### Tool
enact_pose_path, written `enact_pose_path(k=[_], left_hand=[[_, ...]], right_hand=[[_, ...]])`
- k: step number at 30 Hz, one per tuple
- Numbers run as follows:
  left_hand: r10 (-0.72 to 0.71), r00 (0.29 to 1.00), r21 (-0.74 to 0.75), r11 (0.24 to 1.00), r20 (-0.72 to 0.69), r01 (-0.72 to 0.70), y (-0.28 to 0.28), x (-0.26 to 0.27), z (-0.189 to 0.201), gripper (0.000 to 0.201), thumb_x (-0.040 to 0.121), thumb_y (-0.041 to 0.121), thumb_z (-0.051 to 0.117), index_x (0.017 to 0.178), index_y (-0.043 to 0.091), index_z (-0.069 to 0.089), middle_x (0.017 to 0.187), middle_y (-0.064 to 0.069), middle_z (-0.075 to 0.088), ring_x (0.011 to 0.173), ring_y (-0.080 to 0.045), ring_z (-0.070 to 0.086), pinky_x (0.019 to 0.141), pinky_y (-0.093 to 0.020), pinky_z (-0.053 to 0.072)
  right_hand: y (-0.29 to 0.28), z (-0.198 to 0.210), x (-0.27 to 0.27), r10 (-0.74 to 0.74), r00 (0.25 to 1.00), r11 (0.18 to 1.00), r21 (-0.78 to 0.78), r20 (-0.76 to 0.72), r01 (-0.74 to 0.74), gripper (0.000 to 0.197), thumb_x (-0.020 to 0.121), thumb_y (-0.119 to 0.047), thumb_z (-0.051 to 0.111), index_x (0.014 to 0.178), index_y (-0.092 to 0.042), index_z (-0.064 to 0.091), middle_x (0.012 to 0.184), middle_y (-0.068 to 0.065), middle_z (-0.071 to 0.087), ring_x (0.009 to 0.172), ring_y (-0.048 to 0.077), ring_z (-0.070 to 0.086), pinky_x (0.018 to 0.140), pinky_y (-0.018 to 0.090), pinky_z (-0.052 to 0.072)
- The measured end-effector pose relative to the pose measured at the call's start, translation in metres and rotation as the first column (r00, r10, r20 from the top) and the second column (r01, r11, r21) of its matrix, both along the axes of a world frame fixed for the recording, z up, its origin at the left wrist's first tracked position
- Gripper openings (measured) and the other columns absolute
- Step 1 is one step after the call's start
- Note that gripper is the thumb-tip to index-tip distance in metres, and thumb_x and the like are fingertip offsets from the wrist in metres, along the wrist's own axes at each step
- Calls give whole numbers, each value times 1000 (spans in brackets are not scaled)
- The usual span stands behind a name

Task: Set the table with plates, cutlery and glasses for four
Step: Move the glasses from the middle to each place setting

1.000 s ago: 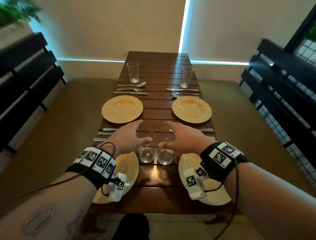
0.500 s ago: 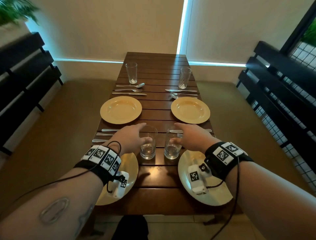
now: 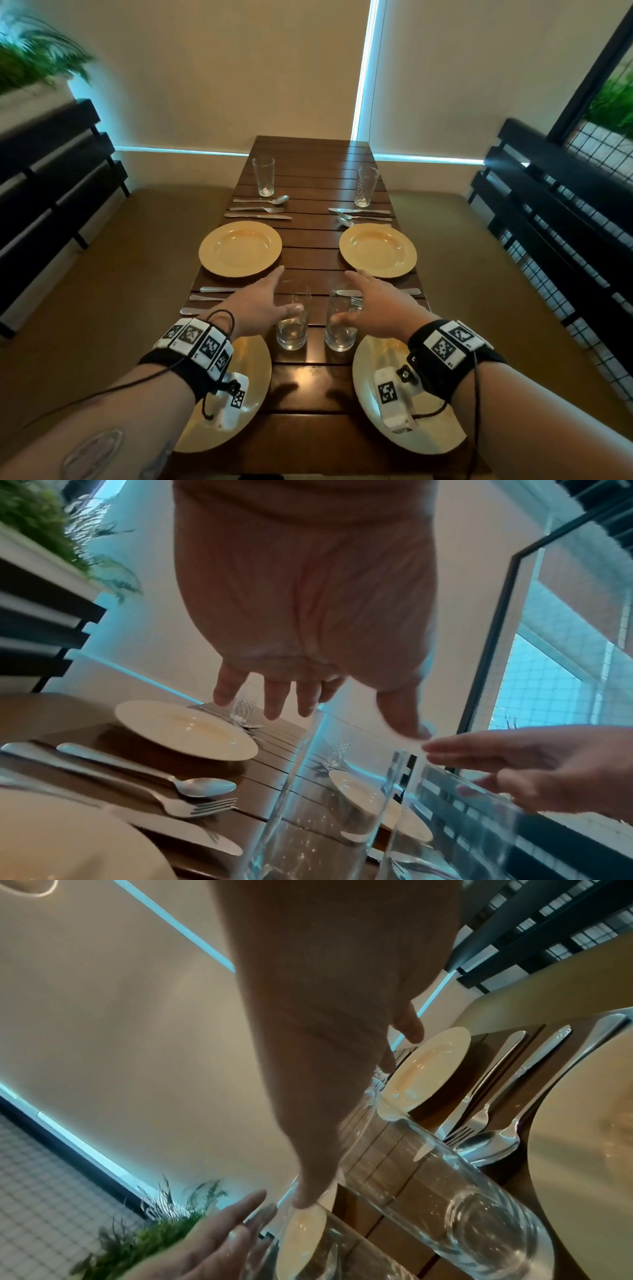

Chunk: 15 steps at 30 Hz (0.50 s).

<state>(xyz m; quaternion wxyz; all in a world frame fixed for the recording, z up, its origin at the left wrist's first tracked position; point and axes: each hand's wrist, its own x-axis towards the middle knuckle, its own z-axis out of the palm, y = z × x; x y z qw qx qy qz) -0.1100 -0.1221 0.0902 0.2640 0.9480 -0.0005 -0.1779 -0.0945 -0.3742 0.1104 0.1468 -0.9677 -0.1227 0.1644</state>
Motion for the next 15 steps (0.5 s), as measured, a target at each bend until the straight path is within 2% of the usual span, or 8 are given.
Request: enact_pose_path(k=[2,5,7,11,15], left_hand=[[68,997,-127,989,-33,-72,12,3,1,92,96,70,50,166,36,0,172,-3,24,154,-26,33,122,-44,30],[129,990,-132,982,-53,-135,39,19,5,89,95,74,42,165,39,-2,172,-5,25,153,-30,33,122,-47,29],[141,990,-53,988,-25,-142,60,47,10,91,94,75,43,165,39,-3,173,-5,22,153,-30,34,122,-46,30],[161,986,45,986,44,-163,88,120,21,95,94,71,53,166,35,3,170,-5,29,149,-28,40,118,-44,36],[181,971,5,983,155,-184,101,231,30,95,92,57,69,166,31,15,168,-2,34,148,-24,43,117,-39,39]], right_hand=[[-11,8,3,-24,998,996,86,56,19,102,72,-80,56,155,-41,10,166,-11,9,149,21,24,118,46,30],[-39,27,26,-82,992,990,121,97,70,97,74,-79,55,153,-45,12,165,-16,9,148,20,26,117,44,31],[-54,44,59,-129,985,988,103,116,117,95,74,-76,58,153,-44,16,165,-15,14,146,21,31,114,43,32],[-66,63,145,-221,965,974,84,141,211,86,80,-67,62,152,-37,26,158,-3,36,138,22,44,108,40,39],[-59,55,239,-290,952,948,163,93,273,73,86,-53,65,149,-29,35,150,-1,49,132,17,49,102,30,40]])
